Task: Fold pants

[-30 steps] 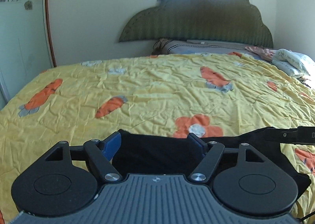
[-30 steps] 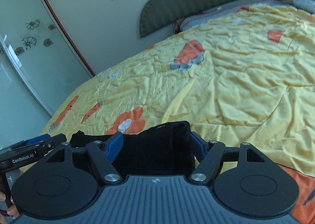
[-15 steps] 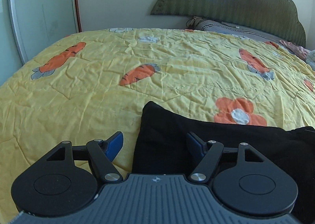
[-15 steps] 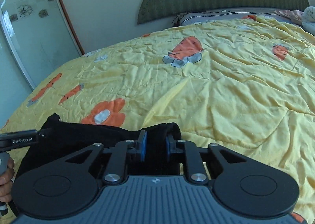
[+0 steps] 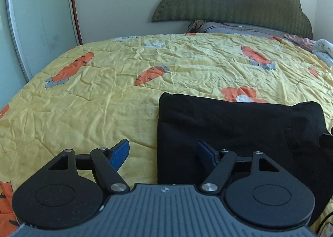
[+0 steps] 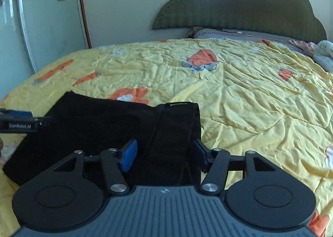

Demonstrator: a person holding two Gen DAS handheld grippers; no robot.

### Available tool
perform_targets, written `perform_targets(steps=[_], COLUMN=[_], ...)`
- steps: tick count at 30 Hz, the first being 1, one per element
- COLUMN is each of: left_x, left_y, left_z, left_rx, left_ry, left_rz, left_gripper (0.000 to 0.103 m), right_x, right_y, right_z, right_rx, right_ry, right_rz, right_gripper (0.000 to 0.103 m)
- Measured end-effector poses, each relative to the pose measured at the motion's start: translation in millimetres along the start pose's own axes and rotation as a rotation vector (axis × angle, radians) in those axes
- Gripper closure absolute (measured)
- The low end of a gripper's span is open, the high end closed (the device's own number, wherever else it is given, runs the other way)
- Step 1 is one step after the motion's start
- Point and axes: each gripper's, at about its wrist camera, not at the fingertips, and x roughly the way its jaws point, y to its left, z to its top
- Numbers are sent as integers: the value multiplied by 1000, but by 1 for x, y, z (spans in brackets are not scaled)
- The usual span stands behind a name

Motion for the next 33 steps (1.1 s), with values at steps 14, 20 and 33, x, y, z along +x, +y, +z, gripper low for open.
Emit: perform_targets(steps=[14, 20, 33], left_x=[-61, -53, -63], left_y=[18, 1, -11], left_z=[-36, -42, -43], left_rx=[-74, -83, -40], left_ry=[18, 97, 93], left_rz=[-111, -127, -70], left_gripper=[31, 32, 29], right_x=[-42, -29, -46], right_y=[35, 41, 51], right_z=[-26, -40, -39], right_rx=[-95, -131, -124], right_ry=[-69, -20, -43], right_rz=[8, -12, 13], right_gripper=[45, 46, 45])
